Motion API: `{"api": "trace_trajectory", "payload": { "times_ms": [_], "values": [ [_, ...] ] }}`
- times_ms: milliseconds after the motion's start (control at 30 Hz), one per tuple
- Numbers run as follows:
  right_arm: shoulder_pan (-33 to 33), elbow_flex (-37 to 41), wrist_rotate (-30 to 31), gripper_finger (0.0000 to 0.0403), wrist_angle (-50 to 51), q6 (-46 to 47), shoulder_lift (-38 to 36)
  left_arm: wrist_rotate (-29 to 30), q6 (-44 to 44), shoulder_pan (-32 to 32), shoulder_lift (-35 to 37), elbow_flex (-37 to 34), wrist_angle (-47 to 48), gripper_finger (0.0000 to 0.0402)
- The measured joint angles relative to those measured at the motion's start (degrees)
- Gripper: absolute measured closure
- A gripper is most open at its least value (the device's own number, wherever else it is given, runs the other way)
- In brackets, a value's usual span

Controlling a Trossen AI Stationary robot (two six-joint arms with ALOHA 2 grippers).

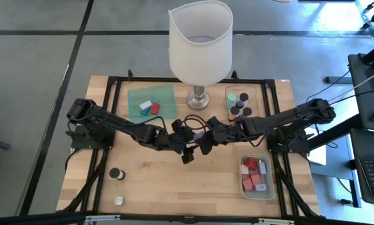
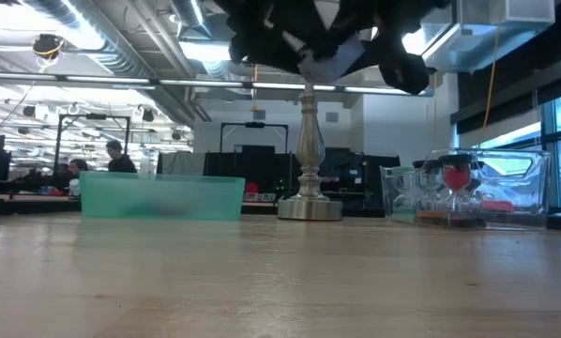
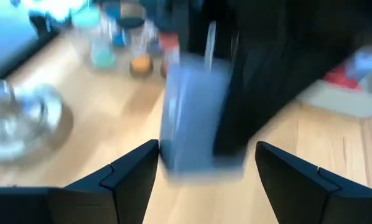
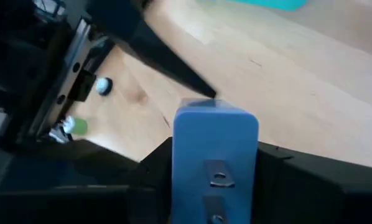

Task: Pick & Place Office items
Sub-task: Put the violet charger adapter into the gray bin

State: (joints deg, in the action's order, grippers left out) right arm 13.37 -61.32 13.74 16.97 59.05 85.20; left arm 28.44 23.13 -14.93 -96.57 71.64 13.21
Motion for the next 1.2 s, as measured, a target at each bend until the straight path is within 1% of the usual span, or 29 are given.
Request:
{"api": "trace_trajectory", "payload": {
  "times_ms": [167, 333, 467, 600, 800, 900, 1067, 1200],
  "values": [
    [0.6, 0.0, -3.4, 0.0278, 2.3, -2.8, -1.7, -2.2, 9.0, -0.9, 0.0, 0.0, 6.1, 0.0138],
    [2.9, 0.0, -5.7, 0.0277, 10.2, -2.7, -3.9, -7.0, 16.2, -1.6, 0.0, -0.1, 10.5, 0.0137],
    [6.0, 0.0, -6.8, 0.0276, 18.6, 0.2, -5.7, -12.4, 20.1, -2.0, -0.1, -0.1, 11.9, 0.0137],
    [10.5, 0.0, -11.7, 0.0276, 24.6, 4.3, -7.6, -16.4, 21.8, -2.5, -0.1, -0.2, 12.4, 0.0137],
    [19.7, 0.0, -19.3, 0.0276, 27.3, 11.9, -7.3, -15.6, 21.7, -3.7, -0.1, -0.2, 12.5, 0.0137],
    [24.1, 0.0, -21.4, 0.0276, 29.1, 16.7, -6.8, -15.1, 21.8, -3.9, -0.1, -0.2, 12.5, 0.0137],
    [29.7, -0.1, -21.6, 0.0276, 34.3, 25.2, -6.7, -14.3, 21.7, -3.9, -0.1, -0.2, 12.6, 0.0137],
    [32.1, -0.1, -18.1, 0.0276, 41.4, 32.4, -6.6, -13.0, 21.6, -3.7, -0.2, -0.2, 12.6, 0.0137]
  ]
}}
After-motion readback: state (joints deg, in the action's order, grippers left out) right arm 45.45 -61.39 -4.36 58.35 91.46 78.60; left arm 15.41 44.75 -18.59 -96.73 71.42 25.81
